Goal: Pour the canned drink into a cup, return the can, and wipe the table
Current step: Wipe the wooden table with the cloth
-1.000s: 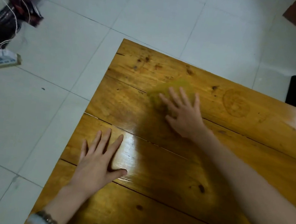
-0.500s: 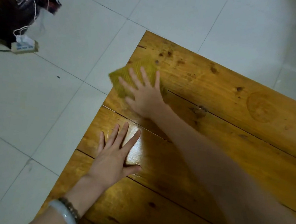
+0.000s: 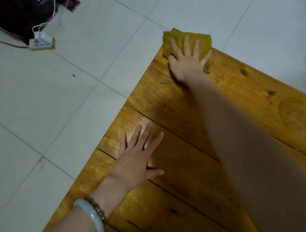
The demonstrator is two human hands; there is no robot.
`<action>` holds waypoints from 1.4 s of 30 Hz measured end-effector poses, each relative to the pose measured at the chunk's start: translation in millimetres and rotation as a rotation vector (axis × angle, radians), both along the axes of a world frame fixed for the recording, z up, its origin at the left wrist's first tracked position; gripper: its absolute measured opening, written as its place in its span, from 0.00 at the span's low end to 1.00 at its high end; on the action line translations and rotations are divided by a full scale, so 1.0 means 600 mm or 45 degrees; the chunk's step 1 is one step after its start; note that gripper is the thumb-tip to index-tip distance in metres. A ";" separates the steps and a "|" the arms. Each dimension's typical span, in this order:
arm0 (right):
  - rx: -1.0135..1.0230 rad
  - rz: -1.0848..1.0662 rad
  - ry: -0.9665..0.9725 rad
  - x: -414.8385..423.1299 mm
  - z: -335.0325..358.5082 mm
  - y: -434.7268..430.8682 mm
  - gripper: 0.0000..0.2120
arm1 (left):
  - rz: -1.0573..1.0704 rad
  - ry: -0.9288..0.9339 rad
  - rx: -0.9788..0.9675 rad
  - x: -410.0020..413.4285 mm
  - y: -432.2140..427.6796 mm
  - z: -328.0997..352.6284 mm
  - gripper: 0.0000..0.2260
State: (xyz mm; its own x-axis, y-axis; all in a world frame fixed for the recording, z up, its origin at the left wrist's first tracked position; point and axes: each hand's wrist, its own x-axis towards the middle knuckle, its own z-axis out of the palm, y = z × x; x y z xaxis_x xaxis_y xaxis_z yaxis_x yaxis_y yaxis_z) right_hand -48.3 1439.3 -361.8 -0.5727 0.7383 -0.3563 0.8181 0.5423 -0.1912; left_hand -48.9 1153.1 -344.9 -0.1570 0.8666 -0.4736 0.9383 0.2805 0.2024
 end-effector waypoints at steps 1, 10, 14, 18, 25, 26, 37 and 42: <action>0.002 0.101 -0.008 -0.016 0.000 -0.020 0.26 | 0.010 -0.004 0.006 -0.002 0.001 0.001 0.42; 0.083 0.896 0.005 0.166 -0.012 -0.224 0.31 | -0.014 -0.101 0.221 -0.001 -0.021 0.017 0.33; 0.092 0.808 -0.070 0.323 -0.006 -0.229 0.30 | -0.121 -0.103 0.284 0.005 -0.091 0.021 0.22; 0.016 0.195 -0.106 0.444 0.013 -0.197 0.29 | -0.112 -0.102 0.253 0.012 -0.119 0.027 0.26; 0.033 -0.035 -0.114 0.312 -0.001 -0.320 0.30 | 0.055 -0.141 0.355 0.038 -0.131 0.046 0.21; 0.051 0.097 -0.101 0.319 -0.003 -0.359 0.31 | 0.055 -0.165 0.369 0.044 -0.132 0.050 0.21; -0.054 -0.527 -0.188 0.603 0.015 -0.447 0.28 | -0.137 -0.262 0.325 0.126 -0.151 0.055 0.24; -0.095 -0.927 -0.055 0.463 0.009 -0.437 0.30 | -0.161 -0.280 0.298 0.161 -0.148 0.052 0.24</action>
